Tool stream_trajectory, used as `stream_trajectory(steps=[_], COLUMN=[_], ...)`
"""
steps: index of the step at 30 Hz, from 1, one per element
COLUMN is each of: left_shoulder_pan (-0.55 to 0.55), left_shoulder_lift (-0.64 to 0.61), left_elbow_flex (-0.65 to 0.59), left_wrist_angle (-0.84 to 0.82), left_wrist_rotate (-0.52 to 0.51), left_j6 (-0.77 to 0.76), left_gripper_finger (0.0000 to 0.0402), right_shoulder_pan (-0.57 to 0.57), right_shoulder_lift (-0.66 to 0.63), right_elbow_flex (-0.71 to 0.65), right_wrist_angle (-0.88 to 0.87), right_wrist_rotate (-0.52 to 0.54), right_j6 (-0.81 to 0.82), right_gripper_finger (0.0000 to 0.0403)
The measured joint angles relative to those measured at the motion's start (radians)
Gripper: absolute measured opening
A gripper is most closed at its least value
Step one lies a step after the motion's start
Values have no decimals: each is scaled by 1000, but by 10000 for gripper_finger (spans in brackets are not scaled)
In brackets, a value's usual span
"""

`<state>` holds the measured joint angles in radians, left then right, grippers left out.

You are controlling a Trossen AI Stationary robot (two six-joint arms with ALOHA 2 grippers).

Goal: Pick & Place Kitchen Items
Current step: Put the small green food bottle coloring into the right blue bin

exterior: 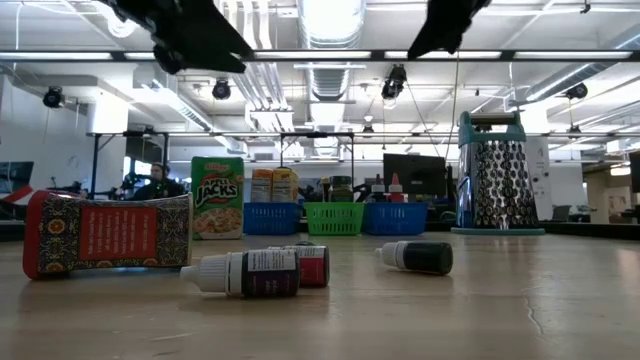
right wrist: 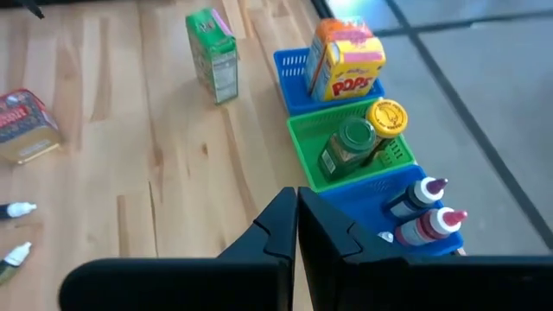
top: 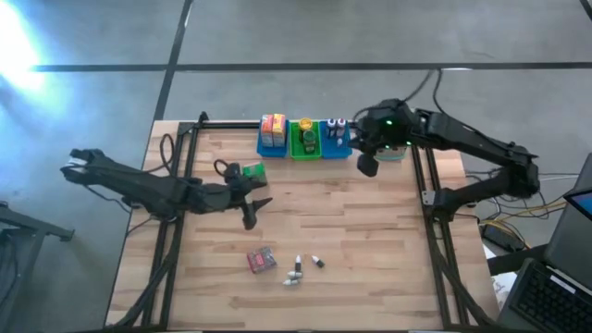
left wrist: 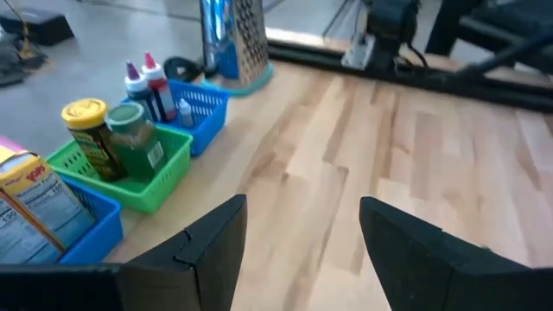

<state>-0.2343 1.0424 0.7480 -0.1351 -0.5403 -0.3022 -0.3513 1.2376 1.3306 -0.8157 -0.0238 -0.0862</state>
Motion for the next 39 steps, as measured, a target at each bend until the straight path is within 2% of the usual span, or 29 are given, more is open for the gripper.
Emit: stream_trajectory(steps=[6, 13, 19, 24, 27, 30, 33, 35, 39], left_shoulder_pan=[-73, -101, -100, -100, -100, -100, -100, -100, -101], left_shoulder_lift=[0, 0, 0, 0, 0, 0, 0, 0, 0], left_elbow_flex=[72, 80, 79, 79, 78, 78, 63, 55, 35], left_wrist_angle=[-149, -155, -154, -154, -154, -150, -112, -93, -57], left_wrist_rotate=[-4, -19, -57, -71, -71, -79, -160, -222, -266], left_j6=[-23, -53, -7, -5, -13, -57, -80, -64, -85], left_gripper_finger=[232, 232, 232, 232, 232, 232, 232, 232, 232], right_shoulder_pan=[1, 1, 10, 82, 190, 333, 470, 537, 616], right_shoulder_lift=[-157, -301, -324, -292, -283, -269, -243, -225, -154], right_elbow_flex=[-167, -330, -404, -400, -403, -419, -426, -420, -386], right_wrist_angle=[129, 283, 363, 355, 367, 371, 408, 412, 405], right_wrist_rotate=[0, -23, -75, -64, 47, 276, 474, 531, 548], right_j6=[-1, -22, 132, 139, 146, 180, 207, 262, 429], right_gripper_finger=[8, 8, 8, 9, 9, 8, 8, 8, 8])
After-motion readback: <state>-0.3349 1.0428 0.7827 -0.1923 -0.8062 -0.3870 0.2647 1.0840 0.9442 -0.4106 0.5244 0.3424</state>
